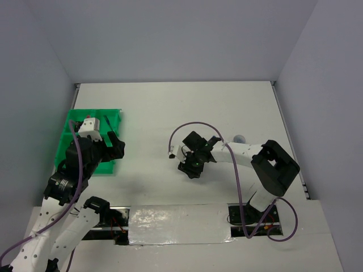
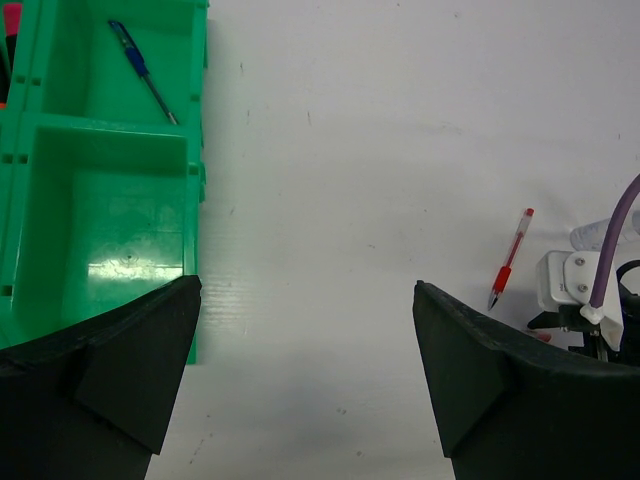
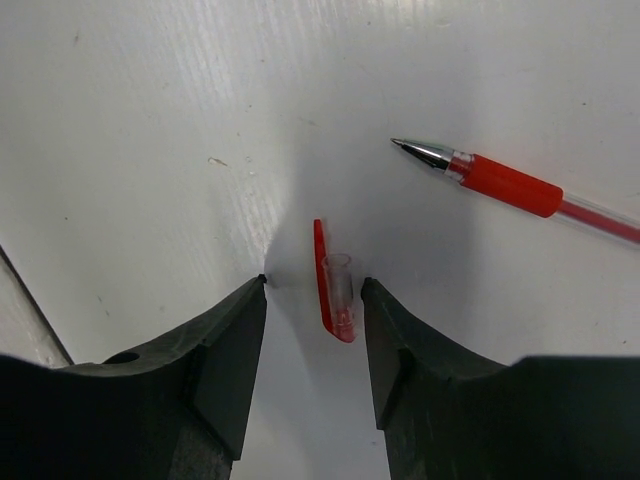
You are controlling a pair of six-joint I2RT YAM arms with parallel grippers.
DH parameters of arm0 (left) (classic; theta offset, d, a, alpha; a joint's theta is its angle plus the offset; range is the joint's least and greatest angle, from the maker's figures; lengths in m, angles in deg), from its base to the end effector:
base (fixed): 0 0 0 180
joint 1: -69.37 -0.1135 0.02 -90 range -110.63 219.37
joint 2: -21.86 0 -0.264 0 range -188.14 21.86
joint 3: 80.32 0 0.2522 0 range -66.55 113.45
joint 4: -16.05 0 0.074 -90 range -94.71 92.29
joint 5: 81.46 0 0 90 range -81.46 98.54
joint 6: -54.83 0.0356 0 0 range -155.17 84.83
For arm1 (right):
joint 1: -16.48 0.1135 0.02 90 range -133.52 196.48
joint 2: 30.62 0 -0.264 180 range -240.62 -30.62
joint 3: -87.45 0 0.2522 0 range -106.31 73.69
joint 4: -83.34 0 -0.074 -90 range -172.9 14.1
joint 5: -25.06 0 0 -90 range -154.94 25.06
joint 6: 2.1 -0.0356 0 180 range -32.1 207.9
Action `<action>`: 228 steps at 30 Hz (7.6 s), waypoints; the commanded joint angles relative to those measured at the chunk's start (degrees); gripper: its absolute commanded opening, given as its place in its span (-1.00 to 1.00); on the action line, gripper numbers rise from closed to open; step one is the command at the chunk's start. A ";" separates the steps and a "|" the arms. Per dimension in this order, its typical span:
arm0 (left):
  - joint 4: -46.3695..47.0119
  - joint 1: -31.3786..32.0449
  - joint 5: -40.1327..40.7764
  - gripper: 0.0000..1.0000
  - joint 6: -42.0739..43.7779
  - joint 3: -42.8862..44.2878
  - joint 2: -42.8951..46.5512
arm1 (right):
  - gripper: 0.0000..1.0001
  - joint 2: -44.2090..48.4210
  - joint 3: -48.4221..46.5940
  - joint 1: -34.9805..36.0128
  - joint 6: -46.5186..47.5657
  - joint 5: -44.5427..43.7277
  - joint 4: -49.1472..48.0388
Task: Sort the stationery into containers
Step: Pick up the pen cap from the center of the board, then pick up the pen from the center of the board, then close the pen cap on the pen.
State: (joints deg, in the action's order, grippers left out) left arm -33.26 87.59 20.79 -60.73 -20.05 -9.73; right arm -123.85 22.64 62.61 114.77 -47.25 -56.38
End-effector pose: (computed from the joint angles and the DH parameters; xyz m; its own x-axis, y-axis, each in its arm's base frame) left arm 0.1146 -0.0298 0.3345 -0.3524 -0.3279 -0.8765 -0.0389 0.9409 -0.3363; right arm 0.1973 0.2208 0.1565 -0.2310 -0.8616 -0.4520 -0.9727 0.2144 0.0884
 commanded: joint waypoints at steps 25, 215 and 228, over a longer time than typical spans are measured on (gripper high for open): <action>1.98 0.50 0.14 0.99 1.13 -0.01 0.83 | -0.99 -9.95 1.74 6.17 0.29 -11.72 2.31; 107.27 27.84 -28.86 -1.00 -11.80 -37.36 -8.92 | -1.00 41.90 11.59 17.42 -39.26 -15.94 -56.15; 103.66 27.92 -31.15 -1.00 -11.09 -38.14 -9.89 | -1.00 42.69 8.33 17.15 -36.19 -9.87 -55.08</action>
State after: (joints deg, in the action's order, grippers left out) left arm 73.40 114.67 -4.32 -72.69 -56.58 -18.41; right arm -83.66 36.50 80.55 77.53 -56.76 -100.81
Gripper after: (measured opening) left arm 0.040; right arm 0.149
